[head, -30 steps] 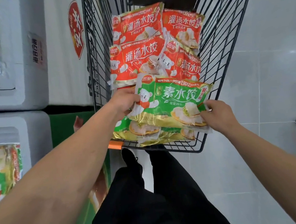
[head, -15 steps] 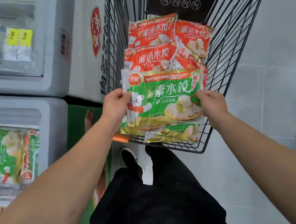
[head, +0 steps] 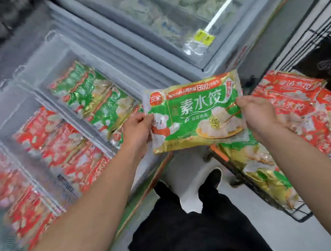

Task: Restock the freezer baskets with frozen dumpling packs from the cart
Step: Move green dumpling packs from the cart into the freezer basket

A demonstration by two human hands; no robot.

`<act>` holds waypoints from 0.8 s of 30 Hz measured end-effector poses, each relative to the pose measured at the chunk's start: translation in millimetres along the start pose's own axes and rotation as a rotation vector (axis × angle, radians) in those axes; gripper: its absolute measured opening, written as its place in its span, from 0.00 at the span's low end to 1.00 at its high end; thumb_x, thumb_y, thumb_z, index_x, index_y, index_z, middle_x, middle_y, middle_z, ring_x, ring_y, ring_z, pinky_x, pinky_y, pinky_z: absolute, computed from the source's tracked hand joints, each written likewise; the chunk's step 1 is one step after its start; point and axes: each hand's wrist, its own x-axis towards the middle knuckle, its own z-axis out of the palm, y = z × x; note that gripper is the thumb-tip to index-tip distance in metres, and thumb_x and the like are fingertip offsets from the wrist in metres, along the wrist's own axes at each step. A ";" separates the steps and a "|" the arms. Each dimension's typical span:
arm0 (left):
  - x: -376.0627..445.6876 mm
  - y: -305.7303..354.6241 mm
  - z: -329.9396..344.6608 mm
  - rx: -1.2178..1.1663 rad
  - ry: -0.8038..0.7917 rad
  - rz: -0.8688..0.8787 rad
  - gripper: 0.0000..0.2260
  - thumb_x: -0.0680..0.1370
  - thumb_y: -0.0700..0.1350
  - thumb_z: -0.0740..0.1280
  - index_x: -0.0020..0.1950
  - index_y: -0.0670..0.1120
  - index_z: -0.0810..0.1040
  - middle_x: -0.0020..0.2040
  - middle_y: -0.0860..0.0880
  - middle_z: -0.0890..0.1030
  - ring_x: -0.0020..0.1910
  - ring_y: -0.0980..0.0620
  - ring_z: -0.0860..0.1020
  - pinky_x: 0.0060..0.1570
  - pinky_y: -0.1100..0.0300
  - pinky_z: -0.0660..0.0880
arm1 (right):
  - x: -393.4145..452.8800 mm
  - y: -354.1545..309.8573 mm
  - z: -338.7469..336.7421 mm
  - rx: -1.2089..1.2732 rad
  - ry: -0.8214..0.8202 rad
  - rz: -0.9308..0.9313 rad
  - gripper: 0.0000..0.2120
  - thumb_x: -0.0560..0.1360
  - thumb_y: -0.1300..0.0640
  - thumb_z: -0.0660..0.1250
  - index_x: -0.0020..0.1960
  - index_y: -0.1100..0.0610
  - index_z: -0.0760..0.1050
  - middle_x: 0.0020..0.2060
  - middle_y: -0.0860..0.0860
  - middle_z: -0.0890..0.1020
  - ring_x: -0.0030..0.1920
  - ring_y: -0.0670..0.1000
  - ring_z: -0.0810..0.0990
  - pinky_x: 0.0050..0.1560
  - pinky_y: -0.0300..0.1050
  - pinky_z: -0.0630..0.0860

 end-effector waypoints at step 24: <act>54.8 -72.0 -231.1 -0.361 0.411 -0.287 0.06 0.66 0.46 0.70 0.36 0.43 0.83 0.40 0.36 0.83 0.42 0.37 0.83 0.49 0.41 0.81 | -34.5 -40.4 328.8 -0.613 -0.368 -0.309 0.12 0.77 0.56 0.66 0.41 0.63 0.81 0.38 0.53 0.81 0.40 0.49 0.78 0.43 0.45 0.77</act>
